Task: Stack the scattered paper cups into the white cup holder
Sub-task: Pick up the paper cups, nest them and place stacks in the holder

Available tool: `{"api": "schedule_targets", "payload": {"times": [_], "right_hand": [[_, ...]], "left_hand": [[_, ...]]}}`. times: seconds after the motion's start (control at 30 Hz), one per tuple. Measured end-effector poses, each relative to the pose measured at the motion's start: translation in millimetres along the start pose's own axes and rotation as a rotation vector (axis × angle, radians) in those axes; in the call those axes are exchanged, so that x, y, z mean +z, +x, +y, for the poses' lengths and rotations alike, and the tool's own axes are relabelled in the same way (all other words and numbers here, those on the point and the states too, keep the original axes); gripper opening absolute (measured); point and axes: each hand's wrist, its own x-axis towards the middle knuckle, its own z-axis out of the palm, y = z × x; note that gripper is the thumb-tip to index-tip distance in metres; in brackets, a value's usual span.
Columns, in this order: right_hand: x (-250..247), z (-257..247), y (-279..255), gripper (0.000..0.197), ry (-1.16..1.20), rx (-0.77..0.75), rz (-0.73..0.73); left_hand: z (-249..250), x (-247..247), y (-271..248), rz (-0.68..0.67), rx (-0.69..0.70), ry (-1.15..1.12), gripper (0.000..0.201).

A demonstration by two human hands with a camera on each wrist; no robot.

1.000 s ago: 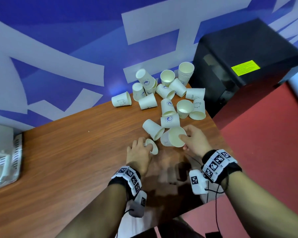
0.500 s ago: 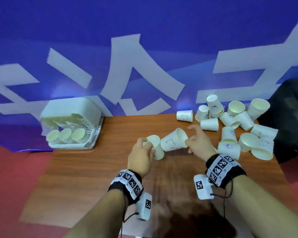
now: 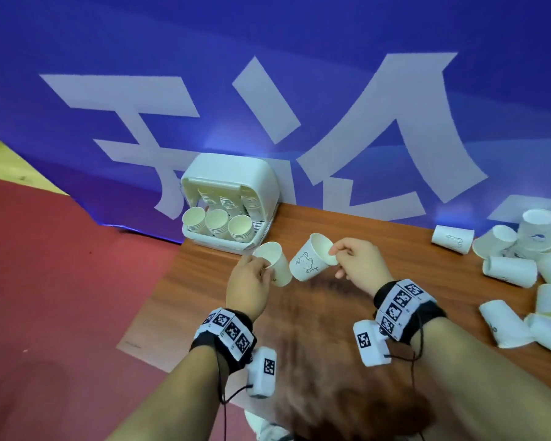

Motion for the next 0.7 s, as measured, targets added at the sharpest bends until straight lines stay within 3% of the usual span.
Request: {"api": "schedule_targets", "payload": {"times": [0.23,0.33,0.43,0.7], "right_hand": [[72,-64,55,0.029,-0.122,-0.038,-0.008],[105,-86,81,0.018,-0.149,-0.077,0.006],[134,-96,103,0.008,-0.193,-0.116,0.023],[179,-103,142,0.007,-0.369,-0.169,0.037]], "left_hand": [[-76,-58,67,0.056,-0.027,-0.042,0.007],[-110,-78,96,0.076,-0.056,-0.045,0.011],[-141,-91,121,0.086,-0.070,-0.059,0.014],[-181,-96,168,0.042,-0.031,-0.103,0.015]]}}
